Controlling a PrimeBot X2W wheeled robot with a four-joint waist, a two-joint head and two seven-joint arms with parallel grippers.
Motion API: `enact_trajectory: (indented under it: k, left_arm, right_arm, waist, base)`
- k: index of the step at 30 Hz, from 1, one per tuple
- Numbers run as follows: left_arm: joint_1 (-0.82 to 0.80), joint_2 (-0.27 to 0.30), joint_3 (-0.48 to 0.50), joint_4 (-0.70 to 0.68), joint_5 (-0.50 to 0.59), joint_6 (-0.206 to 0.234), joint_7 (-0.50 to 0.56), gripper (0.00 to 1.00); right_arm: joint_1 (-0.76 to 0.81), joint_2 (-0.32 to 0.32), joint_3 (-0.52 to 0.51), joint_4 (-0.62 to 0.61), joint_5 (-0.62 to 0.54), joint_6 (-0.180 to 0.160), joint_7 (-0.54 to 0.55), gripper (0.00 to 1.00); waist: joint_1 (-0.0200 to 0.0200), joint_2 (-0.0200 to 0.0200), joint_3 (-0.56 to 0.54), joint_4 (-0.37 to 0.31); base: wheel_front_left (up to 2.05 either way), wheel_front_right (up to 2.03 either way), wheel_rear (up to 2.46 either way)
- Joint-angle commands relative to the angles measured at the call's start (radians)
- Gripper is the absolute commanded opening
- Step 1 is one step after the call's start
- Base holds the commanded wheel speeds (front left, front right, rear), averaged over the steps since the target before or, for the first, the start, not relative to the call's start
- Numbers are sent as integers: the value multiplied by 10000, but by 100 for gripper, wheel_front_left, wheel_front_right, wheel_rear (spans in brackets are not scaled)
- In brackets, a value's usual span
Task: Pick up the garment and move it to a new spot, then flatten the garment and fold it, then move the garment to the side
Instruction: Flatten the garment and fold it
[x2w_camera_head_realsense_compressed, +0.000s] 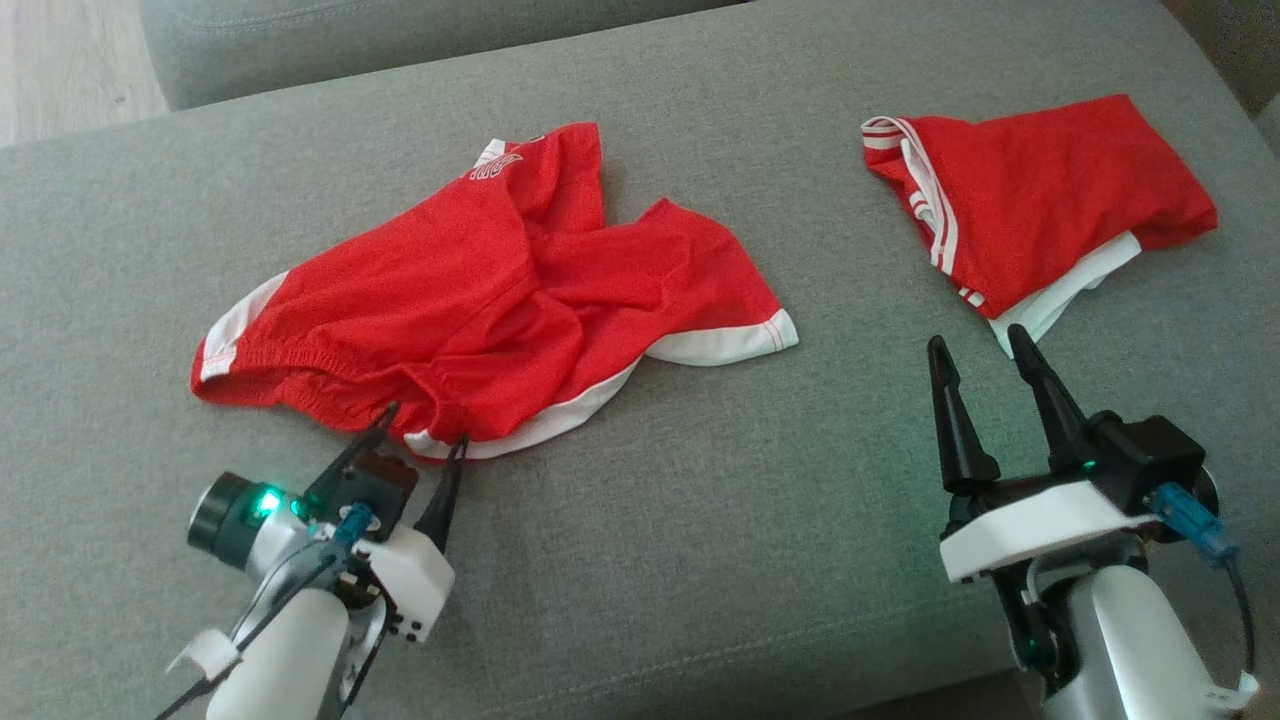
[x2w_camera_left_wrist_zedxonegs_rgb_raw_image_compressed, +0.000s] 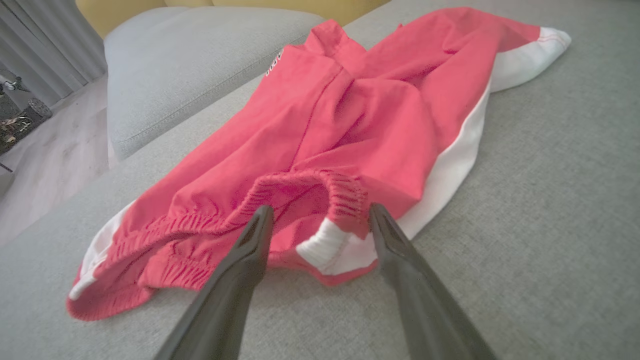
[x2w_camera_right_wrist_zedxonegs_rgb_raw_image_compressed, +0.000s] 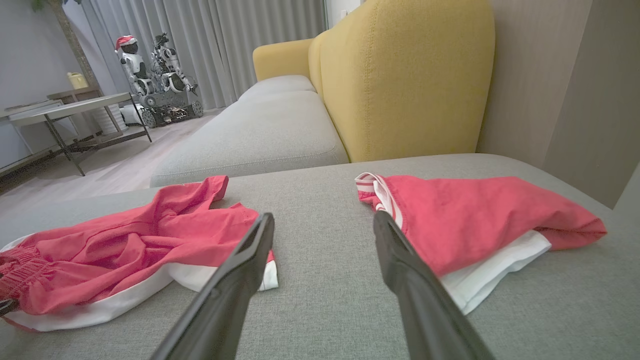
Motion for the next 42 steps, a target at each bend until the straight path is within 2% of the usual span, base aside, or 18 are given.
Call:
enact_trajectory:
  k: [1,7,8,9,10,15,24,28,33,42]
  left_arm:
    - [-531,322,260,-333,95,-26,63,100]
    - [-580,437,80,-409,72,-216,282,100]
    - [-586,445,72,-411,43,-240,318,90]
    - [-592,449,70,-415,7,-260,346,37]
    - [-596,437,90,-431,-57,-273,348,0]
    - [-526,213,274,-676,-527,-268,252,0]
    - [-266,-177,555,-1396,-1279,-212,167,0]
    - [-158,-314,537,-1634,-1462,-195,187,0]
    - [-114,-404,429,-1751,-1519,-168,157,0]
    - [-159,-476,282,-1799,-1552,-96,36,0]
  right_arm:
    - [-260,25,178,-291,59,-9,-90,100]
    - [-346,25,175,-215,113,-9,-123,100]
    - [-362,25,182,-195,123,-9,-126,100]
    - [-376,25,193,-173,133,-9,-121,100]
    - [-384,25,204,-142,131,-9,-98,100]
    - [-375,25,210,76,11,-9,130,100]
    - [-816,26,536,802,-11,-9,756,100]
    - [-1324,26,638,1616,357,-9,1109,100]
    - [-2055,26,512,2969,275,-9,1300,100]
    - [-3100,26,274,5110,324,-9,1201,100]
  waist:
    - [0,0,14,17]
    - [0,0,78,30]
    - [0,0,83,27]
    - [0,0,88,25]
    - [0,0,88,27]
    - [0,0,16,198]
    - [0,0,83,975]
    - [0,0,170,1414]
    - [0,0,260,1848]
    - [0,0,407,2204]
  base:
    - [0,0,0]
    - [0,0,0]
    - [0,0,0]
    - [0,0,0]
    - [0,0,0]
    - [0,0,0]
    - [0,0,0]
    - [0,0,0]
    - [0,0,0]
    - [0,0,0]
